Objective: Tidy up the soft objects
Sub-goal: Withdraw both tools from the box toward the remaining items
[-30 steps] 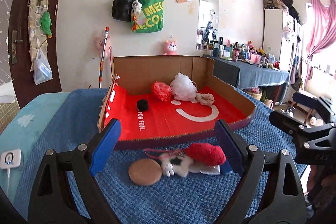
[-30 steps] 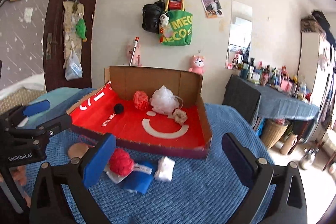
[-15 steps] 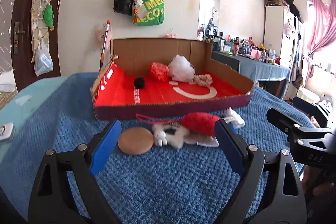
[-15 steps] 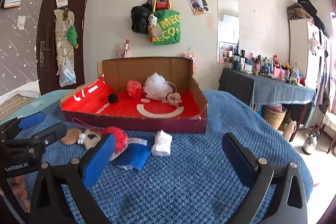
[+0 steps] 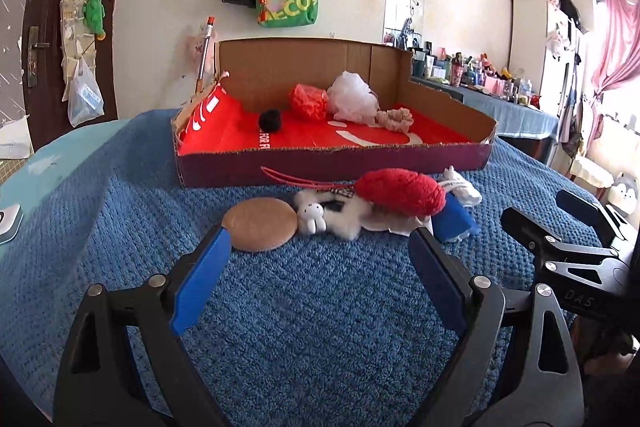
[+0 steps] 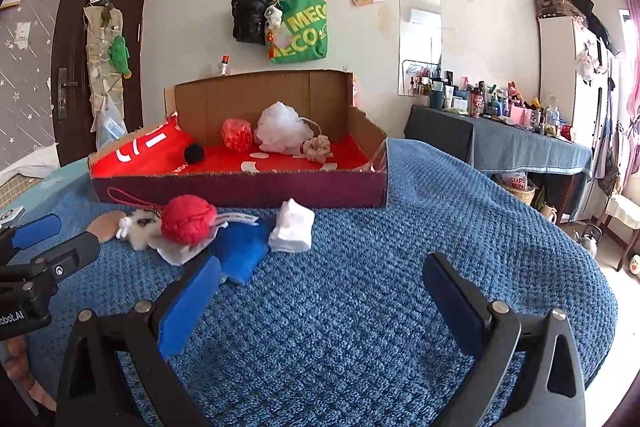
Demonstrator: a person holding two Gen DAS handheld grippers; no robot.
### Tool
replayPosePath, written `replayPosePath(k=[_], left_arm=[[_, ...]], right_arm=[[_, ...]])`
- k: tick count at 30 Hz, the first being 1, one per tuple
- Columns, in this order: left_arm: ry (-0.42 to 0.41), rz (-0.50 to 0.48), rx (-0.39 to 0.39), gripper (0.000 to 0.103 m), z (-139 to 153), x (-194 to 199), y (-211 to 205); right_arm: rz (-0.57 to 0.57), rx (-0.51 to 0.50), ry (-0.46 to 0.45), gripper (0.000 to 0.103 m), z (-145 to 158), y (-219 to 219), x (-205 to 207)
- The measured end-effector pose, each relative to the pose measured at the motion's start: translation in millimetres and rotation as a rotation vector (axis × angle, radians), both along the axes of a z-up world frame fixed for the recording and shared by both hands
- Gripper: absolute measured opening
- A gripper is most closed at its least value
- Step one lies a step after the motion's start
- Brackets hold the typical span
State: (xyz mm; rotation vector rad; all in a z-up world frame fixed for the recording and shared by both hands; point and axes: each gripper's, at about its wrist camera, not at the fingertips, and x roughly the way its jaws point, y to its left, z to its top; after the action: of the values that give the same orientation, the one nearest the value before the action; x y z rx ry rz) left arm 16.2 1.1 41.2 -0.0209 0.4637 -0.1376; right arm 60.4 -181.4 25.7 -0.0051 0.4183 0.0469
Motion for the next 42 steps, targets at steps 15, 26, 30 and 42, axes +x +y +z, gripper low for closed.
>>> replayPosePath(k=[15, 26, 30, 42], left_arm=[[0.029, 0.011, 0.005, 0.091, -7.6, 3.0, 0.5], [0.031, 0.016, 0.007, 0.091, -9.5, 3.4, -0.9], [0.031, 0.017, 0.007, 0.091, -9.4, 3.5, -1.3], [0.027, 0.026, -0.001, 0.091, -2.7, 7.4, 0.9]], right_arm=[[-0.003, 0.027, 0.031, 0.103, -8.8, -2.5, 3.1], [-0.001, 0.026, 0.039, 0.103, -8.7, -2.6, 3.2], [0.000, 0.028, 0.043, 0.103, -8.5, -2.6, 3.0], [-0.001, 0.054, 0.048, 0.103, 1.6, -4.6, 8.5]])
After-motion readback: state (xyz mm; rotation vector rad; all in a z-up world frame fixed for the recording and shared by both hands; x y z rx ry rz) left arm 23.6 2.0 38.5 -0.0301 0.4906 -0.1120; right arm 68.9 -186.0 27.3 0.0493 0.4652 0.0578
